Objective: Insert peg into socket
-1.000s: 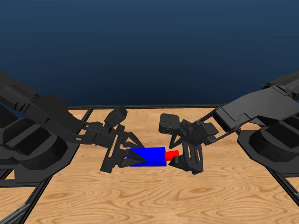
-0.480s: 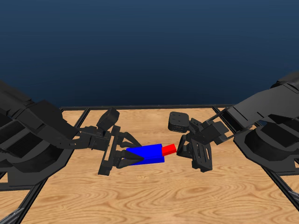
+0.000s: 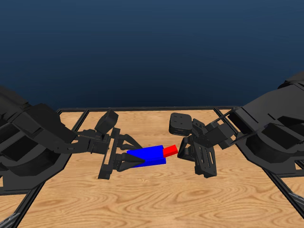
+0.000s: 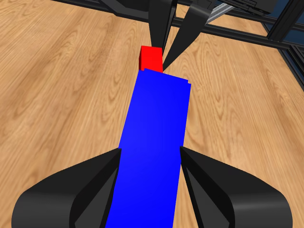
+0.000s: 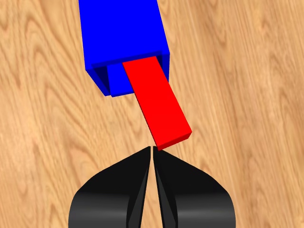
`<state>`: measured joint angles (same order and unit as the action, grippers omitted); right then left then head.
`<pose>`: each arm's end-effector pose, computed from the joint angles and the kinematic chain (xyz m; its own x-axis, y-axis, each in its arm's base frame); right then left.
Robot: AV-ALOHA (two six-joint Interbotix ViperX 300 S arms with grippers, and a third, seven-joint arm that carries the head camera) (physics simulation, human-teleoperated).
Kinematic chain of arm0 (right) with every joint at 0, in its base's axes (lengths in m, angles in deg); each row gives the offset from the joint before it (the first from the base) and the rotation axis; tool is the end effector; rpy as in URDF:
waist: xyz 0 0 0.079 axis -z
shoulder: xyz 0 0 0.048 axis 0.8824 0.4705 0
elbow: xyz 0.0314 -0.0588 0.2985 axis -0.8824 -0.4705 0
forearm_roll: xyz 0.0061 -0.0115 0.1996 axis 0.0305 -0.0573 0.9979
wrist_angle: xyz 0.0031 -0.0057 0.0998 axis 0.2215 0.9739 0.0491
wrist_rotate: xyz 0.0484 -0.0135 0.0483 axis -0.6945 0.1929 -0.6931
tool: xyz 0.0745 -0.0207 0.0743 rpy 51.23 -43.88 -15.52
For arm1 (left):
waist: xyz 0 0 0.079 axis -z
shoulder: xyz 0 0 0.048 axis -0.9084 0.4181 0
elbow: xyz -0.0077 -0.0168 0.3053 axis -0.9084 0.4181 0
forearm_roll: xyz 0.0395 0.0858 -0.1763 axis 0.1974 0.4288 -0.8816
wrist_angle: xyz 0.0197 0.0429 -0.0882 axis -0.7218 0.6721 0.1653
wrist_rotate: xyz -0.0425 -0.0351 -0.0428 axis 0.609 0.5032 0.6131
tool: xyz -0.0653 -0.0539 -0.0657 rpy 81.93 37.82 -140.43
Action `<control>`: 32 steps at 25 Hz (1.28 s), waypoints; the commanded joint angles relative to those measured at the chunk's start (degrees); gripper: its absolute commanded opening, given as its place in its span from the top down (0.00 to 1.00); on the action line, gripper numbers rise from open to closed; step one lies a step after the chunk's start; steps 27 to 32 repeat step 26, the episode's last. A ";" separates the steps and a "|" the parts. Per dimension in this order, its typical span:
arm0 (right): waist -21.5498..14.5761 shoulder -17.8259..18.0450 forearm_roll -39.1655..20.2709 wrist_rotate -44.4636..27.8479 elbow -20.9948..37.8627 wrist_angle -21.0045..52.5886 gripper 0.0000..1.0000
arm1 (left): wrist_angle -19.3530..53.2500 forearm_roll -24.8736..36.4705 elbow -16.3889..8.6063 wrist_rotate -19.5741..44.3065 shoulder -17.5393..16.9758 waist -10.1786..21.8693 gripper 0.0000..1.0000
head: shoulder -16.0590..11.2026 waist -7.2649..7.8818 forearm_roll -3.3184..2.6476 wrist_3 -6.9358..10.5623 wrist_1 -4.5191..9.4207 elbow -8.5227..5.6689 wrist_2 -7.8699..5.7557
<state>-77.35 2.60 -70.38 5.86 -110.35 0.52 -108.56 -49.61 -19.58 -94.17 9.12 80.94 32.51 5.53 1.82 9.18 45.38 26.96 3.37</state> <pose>0.4072 0.0660 0.1278 0.4041 -0.1498 -0.9024 0.2403 0.9692 -0.0532 0.3717 -0.0590 0.1265 0.9172 -0.0018 -0.3985 -0.0753 0.9812 -0.1775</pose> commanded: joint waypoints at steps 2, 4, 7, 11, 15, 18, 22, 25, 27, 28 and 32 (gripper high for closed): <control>0.56 -0.11 0.44 1.98 3.21 -0.46 1.00 | -4.39 0.33 -0.91 0.19 -0.06 0.94 1.00 | 0.44 0.21 0.07 0.01 -0.69 -0.78 -0.07; 0.90 0.79 1.16 3.51 3.69 -0.72 1.00 | -3.58 -0.43 -0.65 0.17 0.39 0.91 1.00 | 0.33 0.34 0.10 -0.02 -0.75 -0.80 -0.10; 1.31 2.77 1.83 5.40 5.78 -1.44 1.00 | -4.29 -0.99 -0.12 0.70 0.75 0.93 1.00 | 0.19 0.56 0.16 -0.03 -0.81 -0.83 -0.10; 1.77 4.18 2.64 7.25 7.55 -2.18 1.00 | -4.87 -1.23 0.23 0.66 0.96 1.41 1.00 | 0.08 1.02 0.27 0.09 -0.91 -0.86 -0.15; 2.03 4.25 3.26 7.02 6.83 -1.73 1.00 | -5.64 -1.60 1.00 0.94 0.81 1.77 1.00 | 0.07 1.37 0.36 0.06 -0.94 -0.87 -0.17; 2.10 3.82 3.79 6.86 5.65 -2.47 1.00 | -5.66 -1.78 -0.46 0.63 -0.20 1.70 1.00 | 0.10 1.36 0.37 -0.05 -1.02 -0.86 -0.14; 2.26 2.10 3.56 4.34 3.02 -3.38 1.00 | -6.28 -2.09 0.15 0.99 0.86 2.28 1.00 | 0.17 1.00 0.31 -0.47 -1.14 -0.91 -0.02; 2.16 0.19 3.79 2.25 0.11 -7.34 1.00 | -4.78 -1.72 0.09 0.71 0.85 1.49 1.00 | 0.17 0.47 0.21 -1.06 -1.27 -0.91 0.09; 2.10 -0.08 3.93 1.98 -0.96 -9.47 1.00 | -5.46 -1.08 -0.54 0.79 1.32 1.46 1.00 | 0.18 0.23 0.17 -1.31 -1.28 -0.91 0.18; 2.10 -0.08 3.93 1.98 -0.96 -9.47 1.00 | -5.46 -1.08 -0.54 0.79 1.32 1.46 1.00 | 0.18 0.23 0.17 -1.31 -1.28 -0.91 0.18; 2.10 -0.08 3.93 1.98 -0.96 -9.47 1.00 | -5.46 -1.08 -0.54 0.79 1.32 1.46 1.00 | 0.18 0.23 0.17 -1.31 -1.28 -0.91 0.18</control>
